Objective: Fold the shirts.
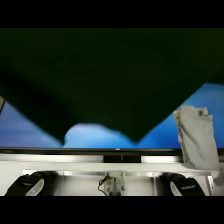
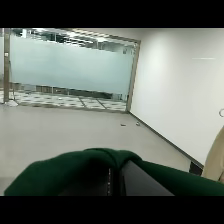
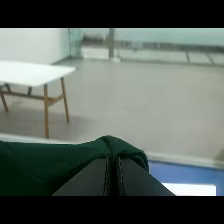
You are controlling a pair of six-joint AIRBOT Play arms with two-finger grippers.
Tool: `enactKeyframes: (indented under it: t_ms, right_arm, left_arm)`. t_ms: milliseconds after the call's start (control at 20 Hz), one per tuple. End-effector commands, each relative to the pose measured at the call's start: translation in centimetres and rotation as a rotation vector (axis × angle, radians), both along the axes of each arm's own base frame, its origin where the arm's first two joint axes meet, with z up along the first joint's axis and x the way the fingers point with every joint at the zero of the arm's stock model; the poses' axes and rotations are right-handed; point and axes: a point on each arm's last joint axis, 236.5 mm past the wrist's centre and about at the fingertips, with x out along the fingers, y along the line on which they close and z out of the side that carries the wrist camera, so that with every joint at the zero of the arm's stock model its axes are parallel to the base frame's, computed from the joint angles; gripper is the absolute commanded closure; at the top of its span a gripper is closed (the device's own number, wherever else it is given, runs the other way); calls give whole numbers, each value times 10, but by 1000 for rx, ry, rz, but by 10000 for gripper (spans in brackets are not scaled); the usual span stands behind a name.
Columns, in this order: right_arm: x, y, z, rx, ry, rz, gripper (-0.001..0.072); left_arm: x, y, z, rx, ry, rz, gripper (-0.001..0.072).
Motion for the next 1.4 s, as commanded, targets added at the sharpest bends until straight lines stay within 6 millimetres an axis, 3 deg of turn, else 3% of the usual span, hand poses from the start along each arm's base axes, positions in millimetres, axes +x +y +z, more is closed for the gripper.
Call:
enactKeyframes:
  t_ms: [0, 100, 150, 300, 400, 450, 550, 650, 700, 800, 850, 900, 950, 1000, 1100, 1150, 1200, 1300, 1350]
  right_arm:
    - [30, 1, -97, -64, 401, -8, 644]
    - [63, 8, -154, -82, 614, 0, 644]
    - [81, 13, -180, -85, 694, 11, 644]
    - [138, 28, -273, -75, 910, 27, 644]
    - [175, 32, -334, -79, 1008, 17, 644]
    - [190, 34, -364, -81, 1056, 13, 643]
    - [202, 35, -413, -71, 1156, -6, 643]
    - [201, 37, -449, -74, 1250, -3, 643]
    - [200, 39, -458, -69, 1273, 2, 643]
    - [202, 39, -459, -71, 1271, 3, 644]
    - [201, 39, -456, -75, 1264, 6, 644]
    - [199, 39, -454, -87, 1264, 14, 644]
    - [194, 38, -450, -104, 1270, 23, 644]
    - [187, 37, -447, -116, 1284, 31, 644]
    - [171, 28, -440, -168, 1322, 27, 644]
    - [162, 22, -437, -199, 1347, 22, 644]
    - [153, 16, -434, -224, 1371, 13, 643]
    - [140, 11, -429, -250, 1404, 8, 644]
    - [137, 11, -427, -247, 1409, 13, 643]
  left_arm:
    - [52, 7, 0, 5, -31, 55, 674]
    - [112, 3, -31, 10, 50, 57, 673]
    - [149, -3, -63, 19, 140, 48, 673]
    - [252, -26, -182, 61, 407, 18, 673]
    - [305, -42, -263, 77, 548, 0, 673]
    - [322, -53, -302, 73, 619, -23, 673]
    - [340, -82, -381, 33, 790, -99, 672]
    - [334, -113, -453, 25, 982, -180, 671]
    - [323, -124, -487, 54, 1085, -209, 672]
    - [297, -137, -537, 108, 1263, -256, 668]
    - [285, -137, -551, 128, 1330, -271, 603]
    - [274, -135, -556, 141, 1380, -281, 388]
    - [264, -127, -554, 141, 1427, -283, 35]
    - [254, -114, -546, 138, 1480, -278, -13]
    - [224, -83, -521, 125, 1603, -268, -13]
    - [205, -70, -508, 132, 1650, -268, 40]
    - [190, -60, -492, 148, 1661, -273, 156]
    - [156, -54, -473, 151, 1669, -273, 160]
    - [135, -56, -475, 147, 1684, -275, 139]
